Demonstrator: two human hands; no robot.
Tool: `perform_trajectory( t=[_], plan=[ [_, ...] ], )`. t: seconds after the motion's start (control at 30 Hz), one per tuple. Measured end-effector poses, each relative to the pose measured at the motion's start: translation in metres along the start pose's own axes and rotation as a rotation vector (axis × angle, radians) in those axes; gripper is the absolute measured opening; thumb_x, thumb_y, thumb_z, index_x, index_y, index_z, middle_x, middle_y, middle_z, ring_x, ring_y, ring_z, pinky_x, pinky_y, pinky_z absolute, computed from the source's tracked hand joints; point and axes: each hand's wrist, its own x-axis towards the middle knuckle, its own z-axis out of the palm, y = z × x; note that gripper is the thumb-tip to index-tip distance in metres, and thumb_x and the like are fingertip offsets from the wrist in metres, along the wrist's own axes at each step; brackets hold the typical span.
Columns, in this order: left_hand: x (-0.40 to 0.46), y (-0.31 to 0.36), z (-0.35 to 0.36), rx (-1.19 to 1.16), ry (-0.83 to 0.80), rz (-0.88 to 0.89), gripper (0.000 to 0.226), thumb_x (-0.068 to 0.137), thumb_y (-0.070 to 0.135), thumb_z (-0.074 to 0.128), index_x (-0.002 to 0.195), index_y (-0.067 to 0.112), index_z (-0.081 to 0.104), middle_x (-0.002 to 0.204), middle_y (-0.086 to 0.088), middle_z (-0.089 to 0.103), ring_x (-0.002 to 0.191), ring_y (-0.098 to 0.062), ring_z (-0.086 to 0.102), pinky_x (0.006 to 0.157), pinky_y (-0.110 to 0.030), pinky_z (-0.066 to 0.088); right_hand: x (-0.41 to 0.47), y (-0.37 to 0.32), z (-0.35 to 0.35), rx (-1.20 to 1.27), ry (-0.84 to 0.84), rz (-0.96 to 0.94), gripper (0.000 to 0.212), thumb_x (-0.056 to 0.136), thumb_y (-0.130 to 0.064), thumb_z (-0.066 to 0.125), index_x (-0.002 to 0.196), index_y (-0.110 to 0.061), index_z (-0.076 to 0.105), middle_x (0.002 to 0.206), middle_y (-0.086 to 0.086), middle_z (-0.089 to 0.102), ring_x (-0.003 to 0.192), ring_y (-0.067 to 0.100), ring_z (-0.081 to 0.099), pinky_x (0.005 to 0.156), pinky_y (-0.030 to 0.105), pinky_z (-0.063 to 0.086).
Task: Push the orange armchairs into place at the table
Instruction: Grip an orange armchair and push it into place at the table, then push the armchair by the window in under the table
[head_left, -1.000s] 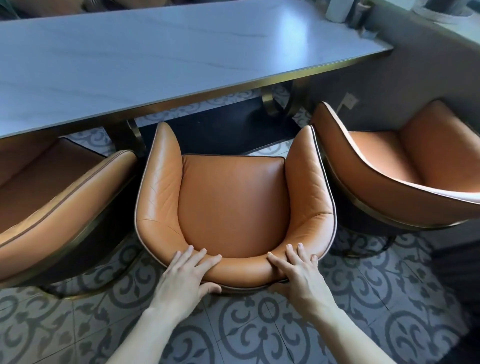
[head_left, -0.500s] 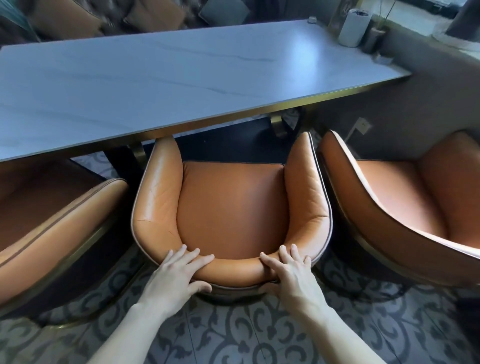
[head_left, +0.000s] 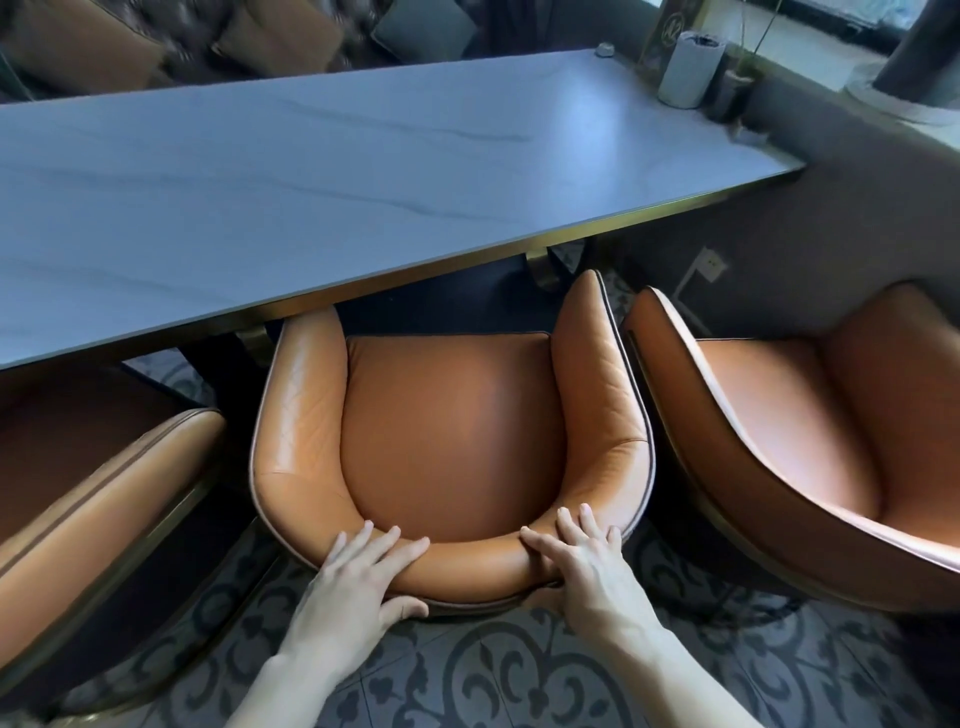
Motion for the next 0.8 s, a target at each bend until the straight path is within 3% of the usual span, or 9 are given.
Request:
perform_trajectory(
  t=[0.23, 0.37, 0.47, 0.67, 0.8],
  plan=[
    [-0.001, -0.003, 0.001, 0.011, -0.121, -0.092, 0.070, 0.085, 0.066, 0.052, 0.146, 0.049, 0.022, 0.159, 0.010, 0.021, 0.147, -0.016, 0.006, 0.120, -0.040, 0.000, -0.011, -0.010, 0.005, 0.060, -0.028, 0.012, 0.083, 0.083, -0.064, 0.065, 0.152, -0.046, 0.022, 0.163, 0.011, 0.018, 0.152, 0.033, 0.001, 0.115, 0.060, 0.015],
    [-0.003, 0.029, -0.013, 0.107, -0.208, -0.201, 0.077, 0.085, 0.071, 0.047, 0.150, 0.042, 0.018, 0.160, 0.007, 0.020, 0.147, -0.017, 0.010, 0.119, -0.053, 0.002, -0.039, -0.005, -0.009, 0.118, 0.014, 0.063, 0.091, 0.079, -0.075, 0.058, 0.153, -0.044, 0.016, 0.165, 0.009, 0.013, 0.153, 0.026, -0.002, 0.117, 0.063, 0.013],
    [-0.005, 0.068, -0.025, 0.126, -0.168, -0.194, 0.080, 0.082, 0.077, 0.042, 0.149, 0.040, 0.022, 0.156, 0.007, 0.030, 0.144, -0.016, 0.022, 0.119, -0.050, 0.008, -0.062, 0.015, -0.029, 0.144, 0.005, 0.105, 0.094, 0.077, -0.085, 0.047, 0.154, -0.042, 0.014, 0.166, 0.008, 0.012, 0.153, 0.024, -0.003, 0.116, 0.068, 0.010],
    [-0.012, 0.175, -0.046, 0.101, -0.079, -0.178, 0.086, 0.076, 0.083, 0.042, 0.148, 0.042, 0.022, 0.158, 0.008, 0.027, 0.145, -0.017, 0.021, 0.119, -0.051, 0.012, -0.119, 0.082, -0.083, 0.090, -0.007, 0.134, 0.118, 0.052, -0.101, 0.012, 0.155, -0.043, 0.010, 0.168, 0.008, 0.006, 0.153, 0.027, -0.004, 0.113, 0.073, 0.005],
    [-0.020, 0.263, -0.049, 0.107, -0.034, -0.186, 0.090, 0.073, 0.085, 0.041, 0.149, 0.043, 0.020, 0.159, 0.007, 0.023, 0.146, -0.018, 0.018, 0.119, -0.051, 0.010, -0.164, 0.146, -0.118, 0.065, 0.004, 0.141, 0.112, 0.060, -0.103, 0.019, 0.155, -0.046, 0.001, 0.168, 0.008, 0.000, 0.153, 0.028, -0.007, 0.113, 0.073, 0.002]
  ],
)
